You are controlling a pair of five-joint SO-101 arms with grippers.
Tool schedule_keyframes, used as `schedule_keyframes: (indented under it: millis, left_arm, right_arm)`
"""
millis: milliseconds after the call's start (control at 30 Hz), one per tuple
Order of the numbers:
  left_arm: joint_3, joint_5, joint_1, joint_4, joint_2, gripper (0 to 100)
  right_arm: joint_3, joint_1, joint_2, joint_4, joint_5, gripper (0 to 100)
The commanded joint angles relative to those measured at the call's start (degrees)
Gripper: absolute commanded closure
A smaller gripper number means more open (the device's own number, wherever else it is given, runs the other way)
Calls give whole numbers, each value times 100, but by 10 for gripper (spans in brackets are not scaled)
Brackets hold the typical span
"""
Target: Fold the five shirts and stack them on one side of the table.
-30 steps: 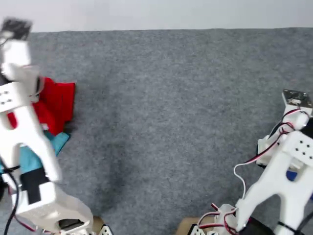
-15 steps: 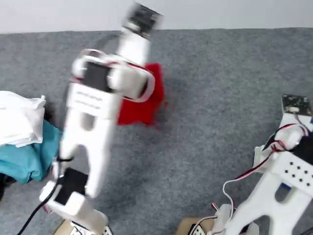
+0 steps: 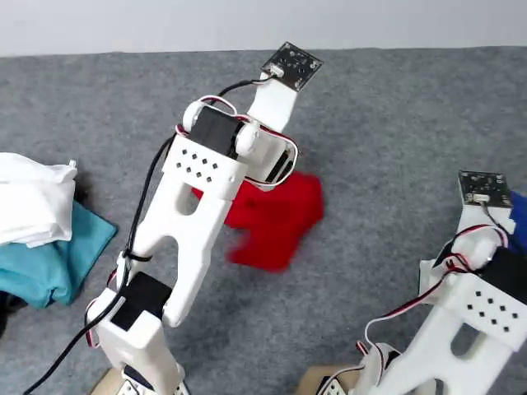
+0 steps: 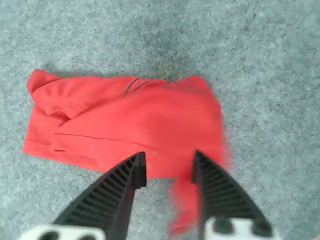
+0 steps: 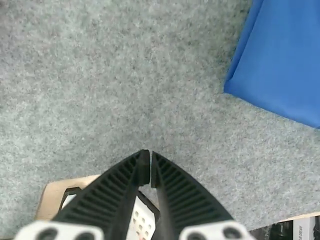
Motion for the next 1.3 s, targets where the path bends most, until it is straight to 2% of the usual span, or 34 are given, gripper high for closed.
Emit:
schedule_keyframes:
  millis: [0,167,467,733,800,1000,1133,1267]
  left_arm:
    - [-453,70,-26,237,-79,801]
    - [-673,62,-448,255,-88,798]
    - [-646,-97,-2541,246,-35,801]
    - [-637,-299,-4035,255,-35,801]
    - [-576,-299,-4246,255,-53,801]
    - [154,-440,-4387,255,-79,801]
    - [470,-431,-4387,237,-79,802]
    - [523,-413,-4387,229,-35,802]
  right_arm:
    - [-18,-75,-84,233,88,990]
    - [-26,-479,-84,233,88,990]
    - [-35,-2756,75,224,-193,990]
    - [-738,-4242,1499,4,-237,989]
    - [-1037,-4479,1938,48,-237,974]
    - [-1275,-5024,2905,189,-519,819]
    - [-1248,-5516,3275,31,-536,809]
    - [-1248,-5604,3714,-57,-527,809]
